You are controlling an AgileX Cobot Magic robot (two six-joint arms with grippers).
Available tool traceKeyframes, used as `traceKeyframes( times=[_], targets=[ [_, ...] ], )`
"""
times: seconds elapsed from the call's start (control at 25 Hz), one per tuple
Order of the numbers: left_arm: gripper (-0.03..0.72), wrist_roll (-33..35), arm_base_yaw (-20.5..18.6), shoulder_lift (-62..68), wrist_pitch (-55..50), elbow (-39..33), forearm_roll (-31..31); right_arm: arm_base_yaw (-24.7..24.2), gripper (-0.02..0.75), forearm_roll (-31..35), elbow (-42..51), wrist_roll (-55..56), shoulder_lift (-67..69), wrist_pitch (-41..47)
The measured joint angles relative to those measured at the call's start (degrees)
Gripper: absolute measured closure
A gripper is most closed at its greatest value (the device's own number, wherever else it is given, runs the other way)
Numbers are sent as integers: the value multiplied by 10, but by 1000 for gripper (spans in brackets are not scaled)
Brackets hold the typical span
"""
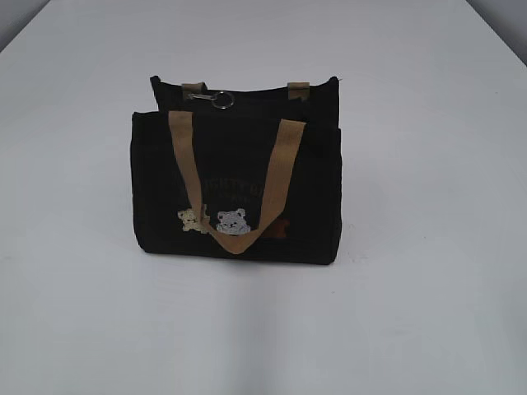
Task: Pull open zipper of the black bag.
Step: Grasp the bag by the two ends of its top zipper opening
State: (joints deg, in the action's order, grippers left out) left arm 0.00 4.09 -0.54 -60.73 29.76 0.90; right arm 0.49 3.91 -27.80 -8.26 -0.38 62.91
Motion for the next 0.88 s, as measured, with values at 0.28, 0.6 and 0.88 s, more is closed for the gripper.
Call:
traceKeyframes(
  times=[0.28, 0.6, 0.88],
  targets=[
    [452, 0, 0, 0, 0, 0, 0, 0, 328, 0, 0, 0, 0, 0],
    [452, 8, 0, 27, 24, 8, -68, 0, 329, 0, 0, 0, 0, 0],
    [428, 315, 0, 271, 288, 15, -374, 0, 329, 0, 0, 0, 0, 0]
  ],
)
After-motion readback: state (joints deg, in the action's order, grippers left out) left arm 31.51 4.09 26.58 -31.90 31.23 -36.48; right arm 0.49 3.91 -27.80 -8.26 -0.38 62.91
